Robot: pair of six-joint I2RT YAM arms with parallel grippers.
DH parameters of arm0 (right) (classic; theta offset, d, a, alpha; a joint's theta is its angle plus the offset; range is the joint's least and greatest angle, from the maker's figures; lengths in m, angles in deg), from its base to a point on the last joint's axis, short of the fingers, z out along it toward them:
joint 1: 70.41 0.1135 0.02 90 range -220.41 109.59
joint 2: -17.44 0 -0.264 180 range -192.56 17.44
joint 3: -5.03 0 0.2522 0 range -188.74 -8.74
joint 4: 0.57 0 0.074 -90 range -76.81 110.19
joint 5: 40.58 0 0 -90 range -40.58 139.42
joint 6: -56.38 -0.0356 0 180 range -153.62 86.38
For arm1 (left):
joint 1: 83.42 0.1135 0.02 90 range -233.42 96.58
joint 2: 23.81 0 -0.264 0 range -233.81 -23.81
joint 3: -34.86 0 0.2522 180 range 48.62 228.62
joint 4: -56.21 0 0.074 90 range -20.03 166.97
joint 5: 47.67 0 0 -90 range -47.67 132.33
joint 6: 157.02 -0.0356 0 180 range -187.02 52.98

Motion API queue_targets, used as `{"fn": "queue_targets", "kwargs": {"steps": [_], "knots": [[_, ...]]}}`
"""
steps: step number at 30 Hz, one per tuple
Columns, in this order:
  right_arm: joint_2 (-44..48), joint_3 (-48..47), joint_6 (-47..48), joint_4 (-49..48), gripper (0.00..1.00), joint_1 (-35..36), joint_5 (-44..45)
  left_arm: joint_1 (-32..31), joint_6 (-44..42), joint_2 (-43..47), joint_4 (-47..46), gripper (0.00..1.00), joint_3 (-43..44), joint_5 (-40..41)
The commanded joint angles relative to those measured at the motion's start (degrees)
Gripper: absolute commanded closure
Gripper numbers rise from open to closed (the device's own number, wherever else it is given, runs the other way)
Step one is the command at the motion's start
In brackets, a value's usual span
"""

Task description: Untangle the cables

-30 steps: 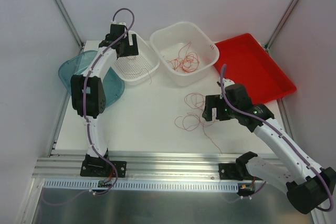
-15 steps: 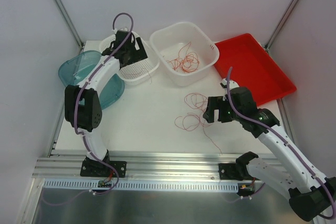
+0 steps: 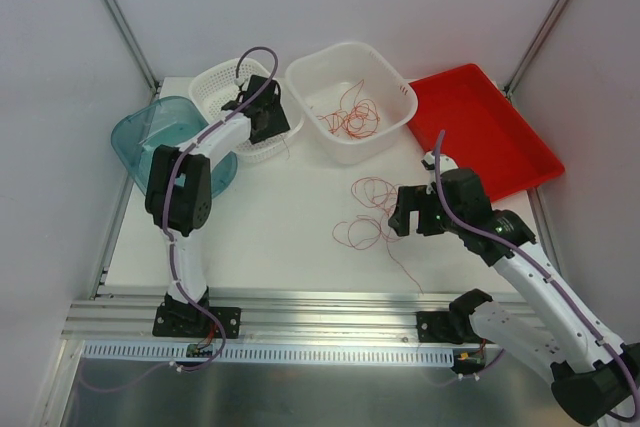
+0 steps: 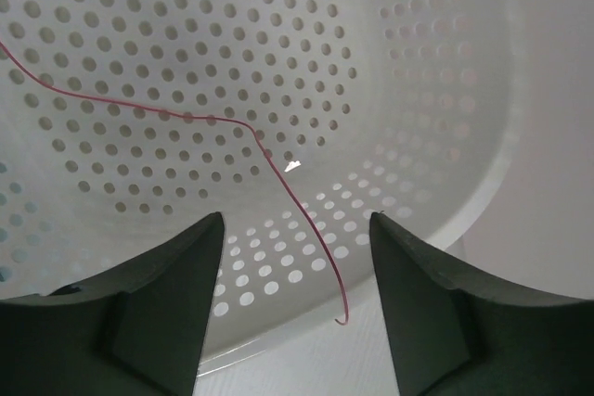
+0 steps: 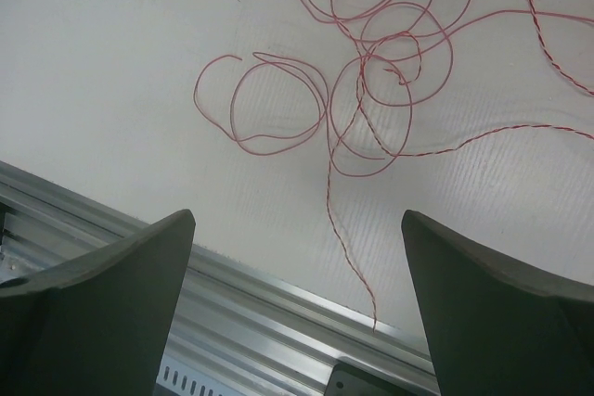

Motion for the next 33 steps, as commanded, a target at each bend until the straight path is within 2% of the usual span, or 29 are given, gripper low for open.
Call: {"fn": "queue_targets", "kwargs": {"steps": [1, 3, 7, 10, 17, 23, 28, 31, 33], "knots": [[1.10, 0.22, 0.58, 0.63, 0.00, 0.33, 0.86, -0.48, 1.42, -0.62, -0.54, 0.43, 1.73, 2.76], [1.10, 0.22, 0.58, 0.89, 0.00, 0.41, 0.94, -0.48, 1.24, -1.06, -0.55, 0.51, 2.07, 2.76], [1.19, 0.13, 0.67, 0.98, 0.00, 0.33, 1.03, -0.57, 0.54, -0.53, -0.46, 0.84, 2.52, 2.41], [1.19, -0.04, 0.67, 1.07, 0.00, 0.24, 1.12, -0.57, -0.69, 1.40, -0.46, 0.99, 2.34, 3.03], [1.01, -0.04, 0.50, 0.81, 0.01, 0.32, 1.12, -0.48, -5.34, 10.62, -0.54, 1.00, 2.51, 5.31], [0.57, -0.22, 0.14, 0.54, 0.00, 0.33, 0.95, 0.92, -6.67, 14.58, -0.11, 1.00, 4.89, -0.74], [0.66, -0.48, -0.03, 1.07, 0.01, 0.33, 1.03, 2.94, -11.49, 12.48, -0.11, 1.00, 9.36, 2.23], [1.01, -0.66, -0.12, 1.42, 0.00, 0.41, 1.29, 3.91, -14.39, 7.58, -0.11, 1.00, 13.05, 2.76], [1.01, -0.66, -0.21, 1.86, 0.00, 0.32, 1.47, 4.44, -15.36, 5.02, -0.19, 0.95, 15.43, 2.68]]}}
